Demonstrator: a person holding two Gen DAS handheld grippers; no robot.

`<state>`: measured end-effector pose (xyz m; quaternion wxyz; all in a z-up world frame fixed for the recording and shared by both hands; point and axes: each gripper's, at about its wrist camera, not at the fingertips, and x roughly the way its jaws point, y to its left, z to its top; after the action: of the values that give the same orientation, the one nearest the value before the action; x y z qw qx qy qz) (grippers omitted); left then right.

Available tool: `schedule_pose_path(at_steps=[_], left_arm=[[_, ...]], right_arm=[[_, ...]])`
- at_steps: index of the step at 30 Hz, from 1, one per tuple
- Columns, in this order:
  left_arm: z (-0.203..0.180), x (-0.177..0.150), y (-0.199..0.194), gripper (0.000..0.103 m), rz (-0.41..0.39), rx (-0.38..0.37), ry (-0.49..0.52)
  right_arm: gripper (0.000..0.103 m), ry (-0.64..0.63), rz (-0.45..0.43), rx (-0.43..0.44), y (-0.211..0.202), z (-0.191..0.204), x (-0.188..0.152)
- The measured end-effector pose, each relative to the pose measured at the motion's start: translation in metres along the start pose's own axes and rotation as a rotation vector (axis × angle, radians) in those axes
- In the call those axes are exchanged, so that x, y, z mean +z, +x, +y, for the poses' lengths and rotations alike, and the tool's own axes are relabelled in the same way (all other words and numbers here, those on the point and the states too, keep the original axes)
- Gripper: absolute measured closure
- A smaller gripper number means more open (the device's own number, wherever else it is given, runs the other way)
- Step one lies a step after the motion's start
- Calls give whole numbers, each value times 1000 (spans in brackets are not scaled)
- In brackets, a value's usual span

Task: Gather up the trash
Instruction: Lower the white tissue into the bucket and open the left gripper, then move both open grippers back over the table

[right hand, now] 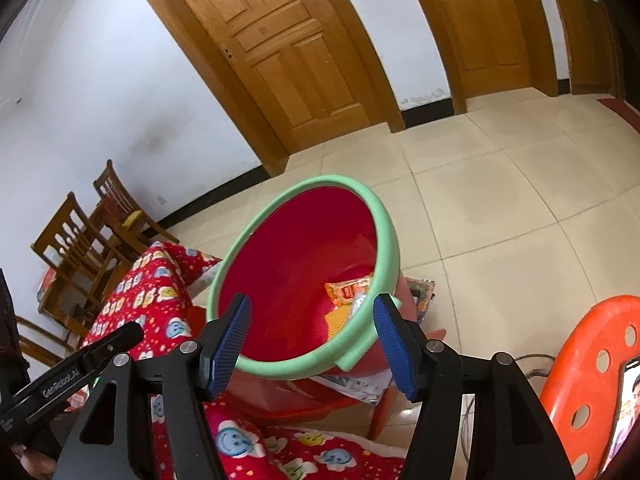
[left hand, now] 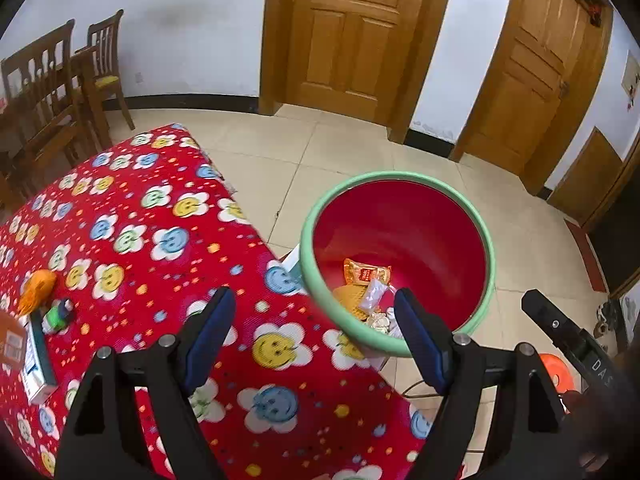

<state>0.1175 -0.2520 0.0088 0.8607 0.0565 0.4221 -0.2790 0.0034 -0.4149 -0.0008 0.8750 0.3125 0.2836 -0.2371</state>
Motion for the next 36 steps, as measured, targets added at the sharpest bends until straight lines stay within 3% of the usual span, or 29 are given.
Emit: schedule_pose_path(at_steps=[36], left_arm=[[112, -46, -109, 22, -113, 156, -190]], right_arm=[[36, -175, 22, 128, -35, 90, -34]])
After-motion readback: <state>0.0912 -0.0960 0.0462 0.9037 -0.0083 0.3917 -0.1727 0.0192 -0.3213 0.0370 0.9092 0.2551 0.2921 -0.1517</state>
